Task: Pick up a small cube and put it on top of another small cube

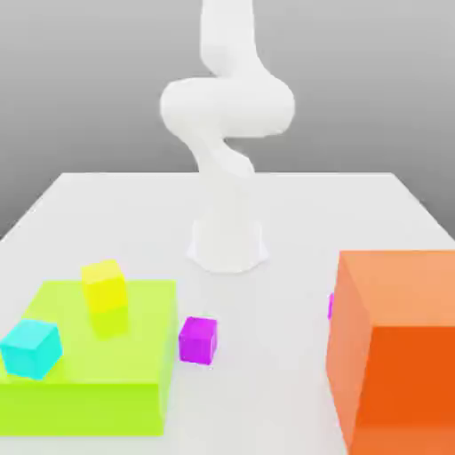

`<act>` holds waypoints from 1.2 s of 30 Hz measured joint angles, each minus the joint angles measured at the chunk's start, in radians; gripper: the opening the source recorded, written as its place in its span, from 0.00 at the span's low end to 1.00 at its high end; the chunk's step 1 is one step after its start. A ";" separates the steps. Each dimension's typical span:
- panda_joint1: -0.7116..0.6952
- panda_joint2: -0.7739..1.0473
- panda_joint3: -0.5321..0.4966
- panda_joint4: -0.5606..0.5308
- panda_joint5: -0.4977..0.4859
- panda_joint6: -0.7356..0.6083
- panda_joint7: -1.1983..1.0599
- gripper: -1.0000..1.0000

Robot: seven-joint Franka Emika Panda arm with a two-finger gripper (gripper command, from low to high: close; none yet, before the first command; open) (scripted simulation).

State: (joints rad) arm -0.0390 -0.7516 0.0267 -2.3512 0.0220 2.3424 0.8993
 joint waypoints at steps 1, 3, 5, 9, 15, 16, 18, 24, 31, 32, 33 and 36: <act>-0.016 0.021 0.011 -0.022 0.008 0.018 0.044 0.50; -0.044 0.060 0.031 -0.064 0.021 0.053 0.129 0.50; -0.073 0.099 0.054 -0.105 0.037 0.087 0.210 0.50; -0.128 0.175 0.097 -0.186 0.063 0.154 0.375 0.50; -0.203 0.289 0.158 -0.308 0.094 0.255 0.627 0.50; -0.216 0.308 0.169 -0.328 0.100 0.272 0.670 0.50; -0.242 0.346 0.191 -0.369 0.110 0.305 0.754 0.50; -0.312 0.462 0.248 -0.490 0.133 0.407 1.014 0.50; -0.390 0.598 0.306 -0.633 0.149 0.526 1.324 0.50; -0.401 0.620 0.312 -0.646 0.140 0.545 1.364 0.50; -0.414 0.645 0.316 -0.651 0.113 0.565 1.401 0.50; -0.465 0.727 0.312 -0.642 -0.043 0.631 1.526 0.50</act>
State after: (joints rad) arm -0.5038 -0.0244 0.3384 -2.9933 -0.0206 2.9729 2.4253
